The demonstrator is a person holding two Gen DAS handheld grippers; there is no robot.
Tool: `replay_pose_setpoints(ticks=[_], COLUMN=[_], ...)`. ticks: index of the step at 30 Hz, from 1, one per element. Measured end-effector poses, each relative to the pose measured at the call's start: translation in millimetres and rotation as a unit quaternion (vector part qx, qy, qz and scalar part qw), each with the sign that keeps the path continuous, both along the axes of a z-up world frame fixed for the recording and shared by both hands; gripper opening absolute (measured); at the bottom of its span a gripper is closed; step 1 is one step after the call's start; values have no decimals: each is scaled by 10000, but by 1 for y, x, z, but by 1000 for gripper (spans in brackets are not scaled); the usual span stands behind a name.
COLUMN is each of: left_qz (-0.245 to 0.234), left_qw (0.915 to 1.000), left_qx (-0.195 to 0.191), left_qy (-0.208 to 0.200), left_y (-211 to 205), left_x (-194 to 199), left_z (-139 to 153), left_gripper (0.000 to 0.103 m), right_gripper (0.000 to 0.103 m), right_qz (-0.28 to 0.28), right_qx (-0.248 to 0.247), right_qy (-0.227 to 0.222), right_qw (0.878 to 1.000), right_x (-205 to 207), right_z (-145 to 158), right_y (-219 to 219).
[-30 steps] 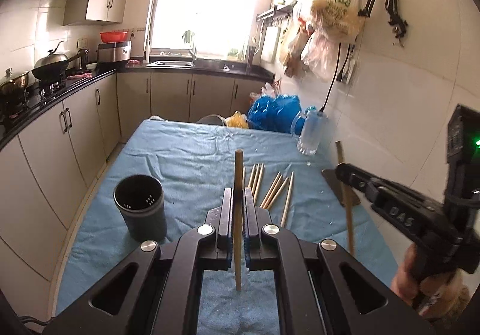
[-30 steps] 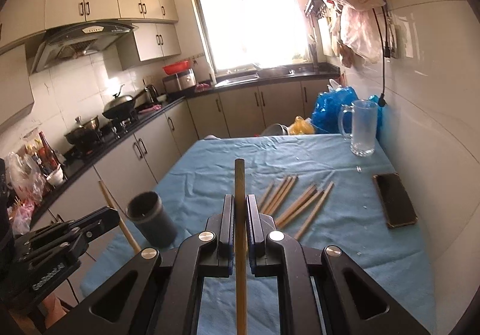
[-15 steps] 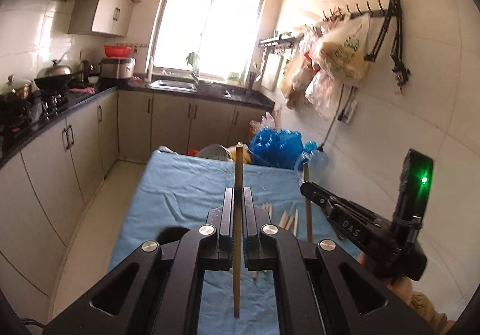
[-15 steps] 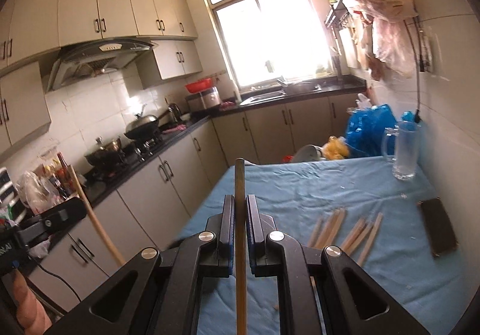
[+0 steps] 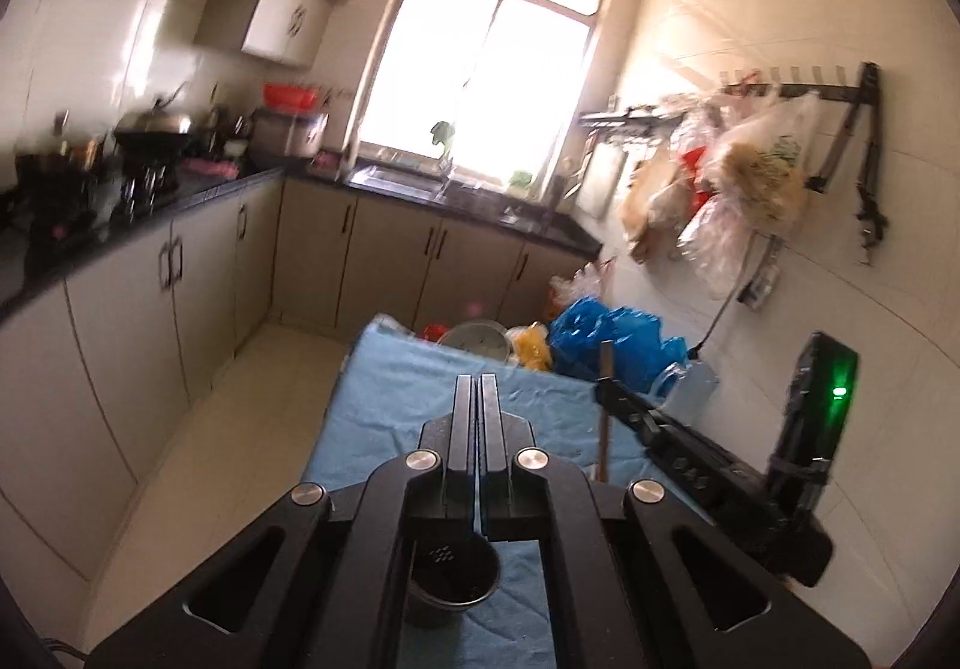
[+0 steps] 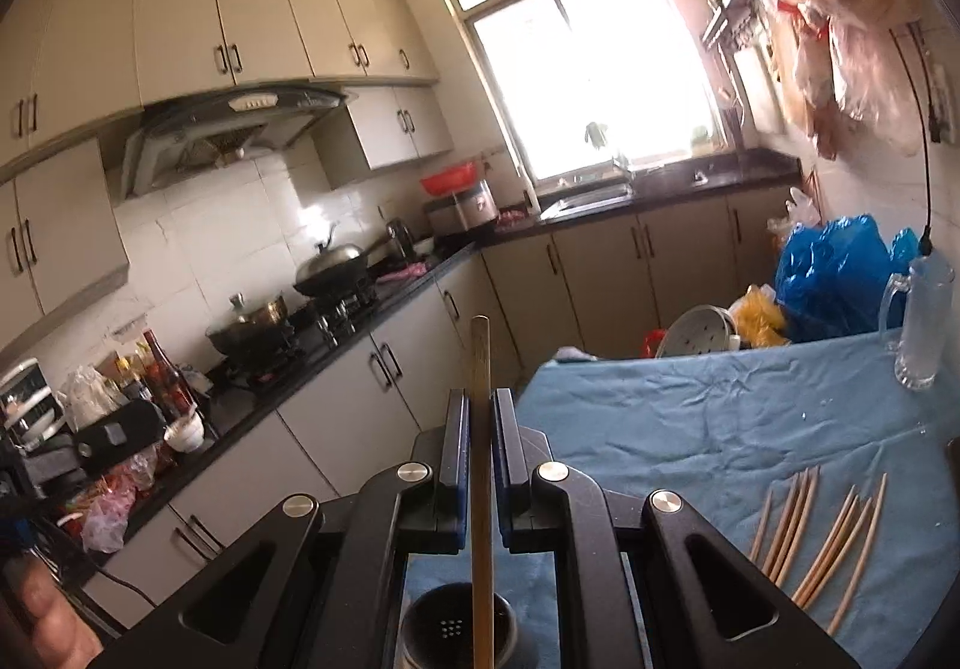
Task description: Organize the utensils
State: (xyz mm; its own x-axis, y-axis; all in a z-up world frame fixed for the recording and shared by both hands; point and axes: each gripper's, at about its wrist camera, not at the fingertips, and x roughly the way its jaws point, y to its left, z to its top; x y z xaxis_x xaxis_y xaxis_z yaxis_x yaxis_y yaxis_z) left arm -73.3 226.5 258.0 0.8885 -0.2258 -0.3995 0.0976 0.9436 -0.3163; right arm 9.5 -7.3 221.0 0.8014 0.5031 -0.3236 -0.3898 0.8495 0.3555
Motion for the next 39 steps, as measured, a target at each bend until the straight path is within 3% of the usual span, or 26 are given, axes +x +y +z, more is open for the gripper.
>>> replay_pose_setpoints(ticks=[3,5,9,12,14,19,24,25,27,33,35,39], left_qz=[276,410,510,606,613,685,622,696,742,778,758,762], left_qw=[9995,9986,9914,9838,9768,9625,9447,9474,9461,9573,9661,9815], left_qx=[87,114,-279,-336,-329,-220,-158,-53,118,-272,-507,-603], left_qy=[116,324,1171,1653,2025,2617,3216,3124,3150,2772,2416,1651], left_y=[14,24,44,49,48,44,31,29,24,37,44,47], left_x=[10,16,30,36,47,66,83,82,84,66,48,17], left_z=[-30,-54,-110,-146,-168,-205,-236,-236,-236,-226,-208,-157], left_gripper=[1,8,12,14,23,33,33,31,8,5,5,5], right_gripper=[7,7,7,7,7,7,7,7,7,7,7,7], right_qz=[72,104,334,402,355,367,391,399,395,330,300,255], right_qx=[-121,-91,230,365,409,555,419,412,404,401,458,547], right_qy=[201,305,286,83,-37,-161,-214,-192,-154,-82,-59,-148], right_qw=[9997,9994,9988,9985,9985,9977,9981,9982,9983,9986,9985,9981], right_x=[11,16,19,21,24,30,30,30,31,31,31,27], right_z=[-17,-27,-33,-29,-24,-11,-10,-11,-14,-18,-19,-12], right_y=[3,1,-2,6,13,20,23,24,23,17,14,8])
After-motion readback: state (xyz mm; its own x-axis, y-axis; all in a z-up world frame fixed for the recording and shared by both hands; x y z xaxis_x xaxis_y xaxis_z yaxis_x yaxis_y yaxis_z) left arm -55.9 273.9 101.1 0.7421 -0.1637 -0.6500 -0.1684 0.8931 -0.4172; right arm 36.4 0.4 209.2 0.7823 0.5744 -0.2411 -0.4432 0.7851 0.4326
